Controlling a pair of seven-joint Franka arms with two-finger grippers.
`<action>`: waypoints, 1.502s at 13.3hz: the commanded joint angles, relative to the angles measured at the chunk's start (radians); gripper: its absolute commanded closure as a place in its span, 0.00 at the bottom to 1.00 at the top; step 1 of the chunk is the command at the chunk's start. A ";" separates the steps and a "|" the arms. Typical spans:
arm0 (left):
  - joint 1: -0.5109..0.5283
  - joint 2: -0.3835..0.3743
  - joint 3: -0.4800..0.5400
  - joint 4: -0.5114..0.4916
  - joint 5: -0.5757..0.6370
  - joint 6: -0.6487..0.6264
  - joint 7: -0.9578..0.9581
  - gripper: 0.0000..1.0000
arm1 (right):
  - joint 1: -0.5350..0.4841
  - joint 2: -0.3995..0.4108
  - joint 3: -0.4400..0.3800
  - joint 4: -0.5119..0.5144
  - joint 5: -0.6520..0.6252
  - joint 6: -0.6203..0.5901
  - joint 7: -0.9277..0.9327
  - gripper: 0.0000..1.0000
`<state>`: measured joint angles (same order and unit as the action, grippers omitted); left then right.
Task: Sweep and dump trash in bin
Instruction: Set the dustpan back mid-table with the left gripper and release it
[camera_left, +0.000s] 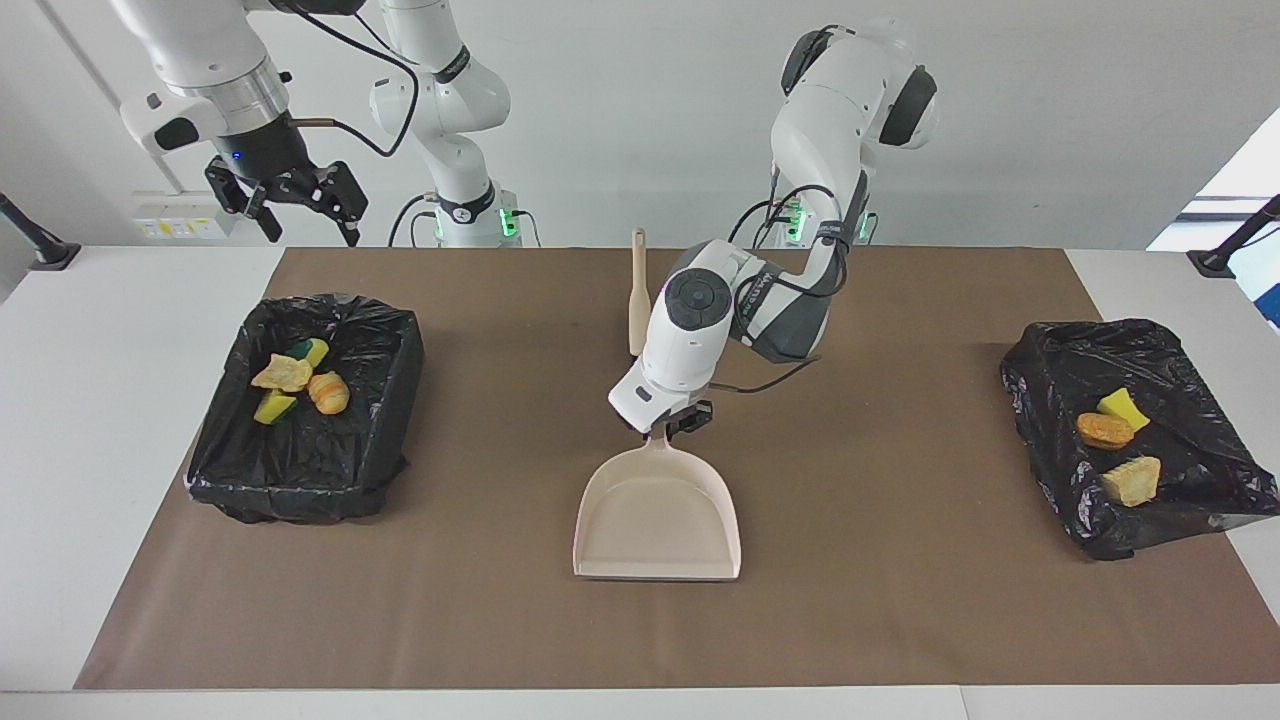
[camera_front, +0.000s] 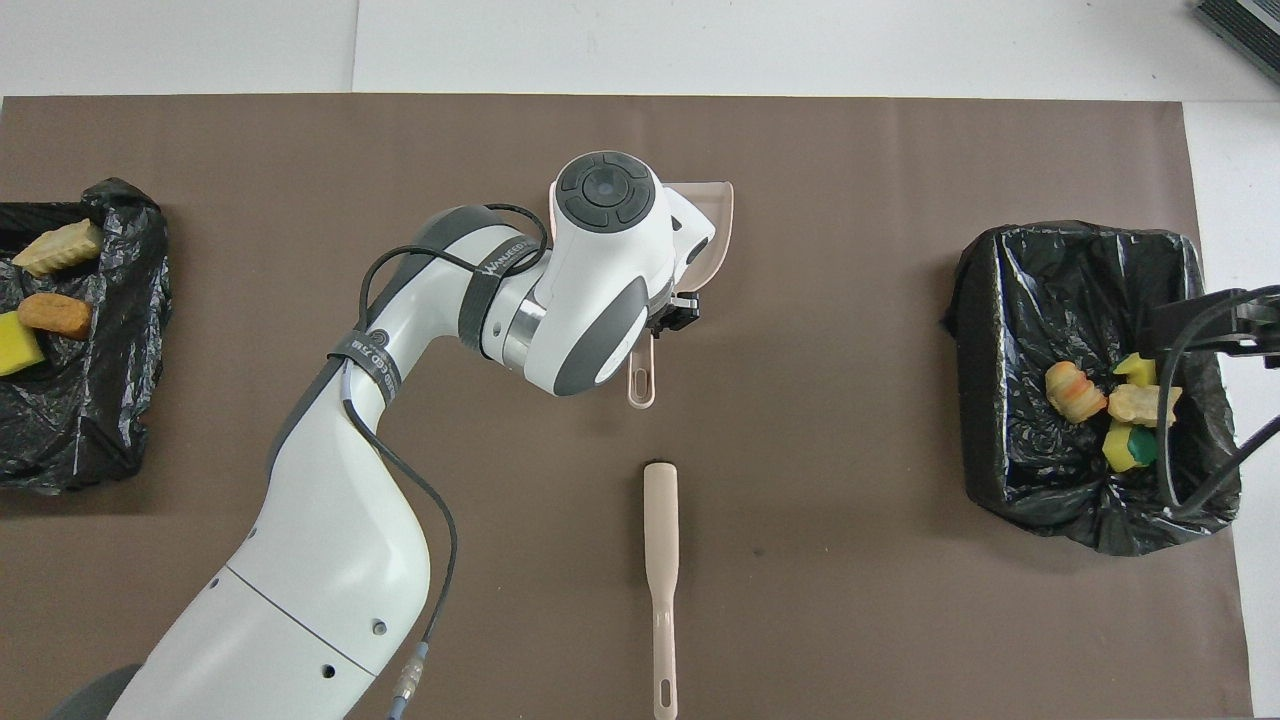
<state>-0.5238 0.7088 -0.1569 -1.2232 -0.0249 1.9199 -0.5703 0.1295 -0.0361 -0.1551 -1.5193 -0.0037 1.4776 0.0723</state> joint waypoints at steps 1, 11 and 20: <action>-0.005 -0.012 0.011 -0.012 -0.012 -0.012 -0.022 0.48 | -0.001 -0.013 -0.004 -0.012 0.021 0.003 -0.017 0.00; 0.145 -0.253 0.026 -0.197 0.014 -0.013 0.301 0.00 | 0.001 -0.013 -0.004 -0.012 0.022 0.003 -0.017 0.00; 0.419 -0.550 0.027 -0.269 0.060 -0.212 0.648 0.00 | 0.007 -0.013 0.000 -0.012 0.025 0.003 -0.020 0.00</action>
<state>-0.1432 0.2486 -0.1226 -1.4255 0.0229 1.7412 0.0229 0.1387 -0.0361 -0.1540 -1.5192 -0.0005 1.4776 0.0723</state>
